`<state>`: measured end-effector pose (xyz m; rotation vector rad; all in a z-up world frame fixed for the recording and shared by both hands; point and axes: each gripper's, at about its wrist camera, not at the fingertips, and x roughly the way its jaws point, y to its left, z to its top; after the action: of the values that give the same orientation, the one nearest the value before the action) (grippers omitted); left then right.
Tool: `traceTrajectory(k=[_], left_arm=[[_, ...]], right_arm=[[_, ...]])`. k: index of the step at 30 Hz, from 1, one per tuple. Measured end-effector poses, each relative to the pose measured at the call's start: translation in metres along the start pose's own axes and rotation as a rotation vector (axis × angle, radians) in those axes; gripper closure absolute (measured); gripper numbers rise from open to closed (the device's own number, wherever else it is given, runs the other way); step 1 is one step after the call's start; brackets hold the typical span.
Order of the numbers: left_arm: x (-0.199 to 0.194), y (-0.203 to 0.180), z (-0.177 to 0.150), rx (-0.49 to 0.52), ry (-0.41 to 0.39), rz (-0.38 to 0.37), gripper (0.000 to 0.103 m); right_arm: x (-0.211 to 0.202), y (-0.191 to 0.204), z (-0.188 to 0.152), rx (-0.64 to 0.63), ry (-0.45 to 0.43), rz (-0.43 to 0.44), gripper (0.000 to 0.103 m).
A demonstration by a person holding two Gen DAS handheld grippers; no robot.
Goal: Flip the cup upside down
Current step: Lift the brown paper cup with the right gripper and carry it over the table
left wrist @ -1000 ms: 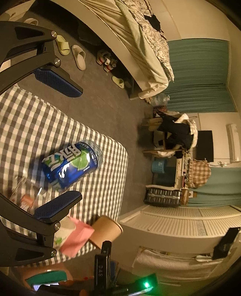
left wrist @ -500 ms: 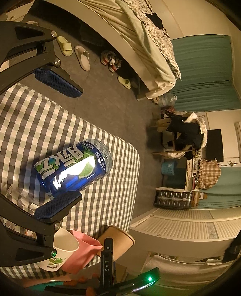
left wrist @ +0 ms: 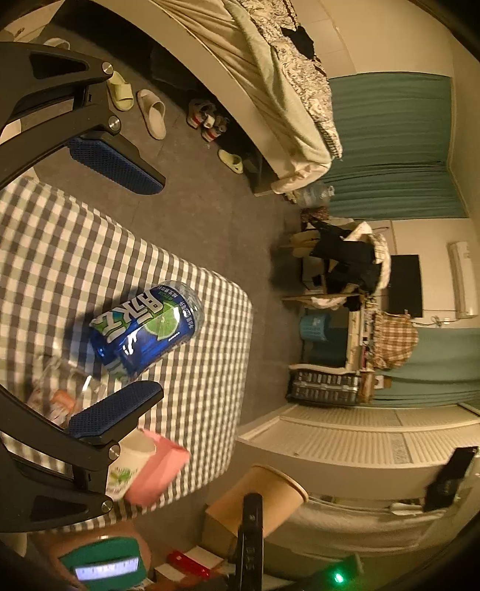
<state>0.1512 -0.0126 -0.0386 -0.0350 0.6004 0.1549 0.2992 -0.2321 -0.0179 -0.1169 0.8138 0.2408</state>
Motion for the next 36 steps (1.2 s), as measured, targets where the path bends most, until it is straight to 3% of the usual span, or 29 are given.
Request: traceTrajectory(k=[4, 7, 12, 20, 28, 36], left_arm=[[-0.03, 0.011, -0.006, -0.012, -0.04, -0.024, 0.0], [-0.048, 0.024, -0.016, -0.025, -0.052, -0.049, 0.0], [-0.068, 0.045, -0.039, -0.025, -0.061, -0.042, 0.0], [-0.083, 0.072, -0.073, -0.037, -0.05, -0.02, 0.0], [-0.084, 0.08, -0.086, -0.047, -0.037, -0.017, 0.0], [-0.076, 0.073, -0.094, -0.031, -0.014, -0.023, 0.0]], right_arm=[[-0.066, 0.022, -0.013, -0.006, -0.054, -0.03, 0.022], [-0.107, 0.05, -0.042, -0.014, -0.071, -0.038, 0.022], [-0.138, 0.099, -0.097, -0.003, -0.068, -0.038, 0.021], [-0.127, 0.156, -0.175, 0.041, 0.012, -0.007, 0.022], [-0.084, 0.169, -0.212, 0.074, 0.122, -0.027, 0.022], [-0.074, 0.17, -0.223, 0.083, 0.129, -0.032, 0.021]])
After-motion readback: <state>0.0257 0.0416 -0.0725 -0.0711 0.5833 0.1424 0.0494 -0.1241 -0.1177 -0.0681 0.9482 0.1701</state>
